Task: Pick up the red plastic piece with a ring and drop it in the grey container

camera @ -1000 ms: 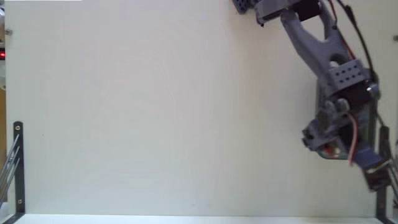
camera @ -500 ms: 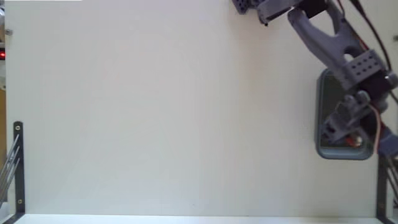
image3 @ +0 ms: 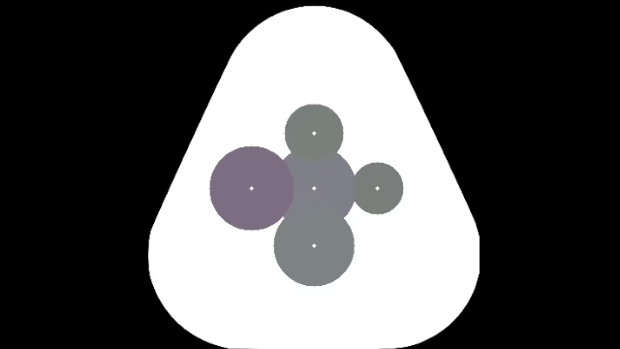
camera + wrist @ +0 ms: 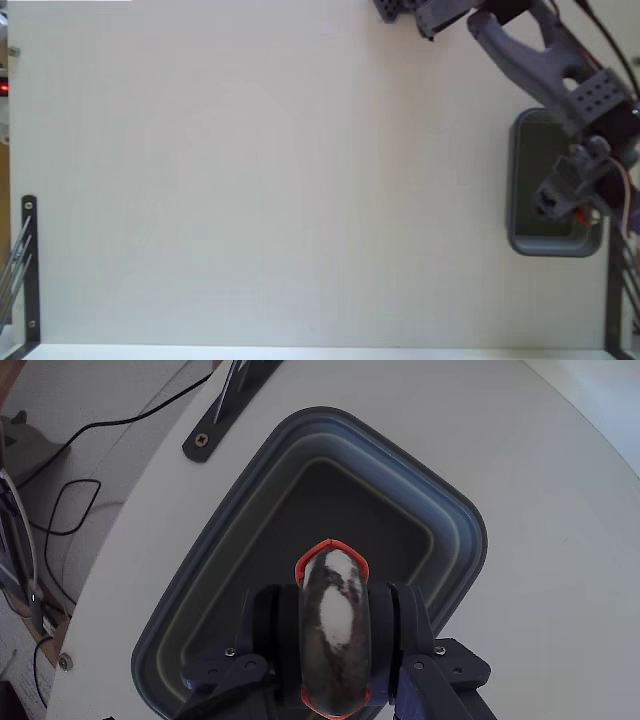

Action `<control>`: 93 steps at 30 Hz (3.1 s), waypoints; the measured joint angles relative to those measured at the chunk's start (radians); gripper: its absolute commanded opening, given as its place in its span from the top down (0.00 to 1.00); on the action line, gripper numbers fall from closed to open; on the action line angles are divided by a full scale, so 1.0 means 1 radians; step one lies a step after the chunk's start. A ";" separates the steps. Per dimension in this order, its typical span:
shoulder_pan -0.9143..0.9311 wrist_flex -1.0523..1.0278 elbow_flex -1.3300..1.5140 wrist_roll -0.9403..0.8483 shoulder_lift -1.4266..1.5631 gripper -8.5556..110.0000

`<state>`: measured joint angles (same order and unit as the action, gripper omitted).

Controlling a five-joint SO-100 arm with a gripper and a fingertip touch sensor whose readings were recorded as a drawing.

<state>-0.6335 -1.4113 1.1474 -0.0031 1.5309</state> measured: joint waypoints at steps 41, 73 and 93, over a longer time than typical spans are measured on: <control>-0.003 0.000 0.000 -0.002 0.002 0.00; 0.114 0.000 0.184 0.000 0.195 0.00; 0.325 0.000 0.459 0.000 0.477 0.00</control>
<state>-0.3083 -1.4113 1.6061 -0.0031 2.0080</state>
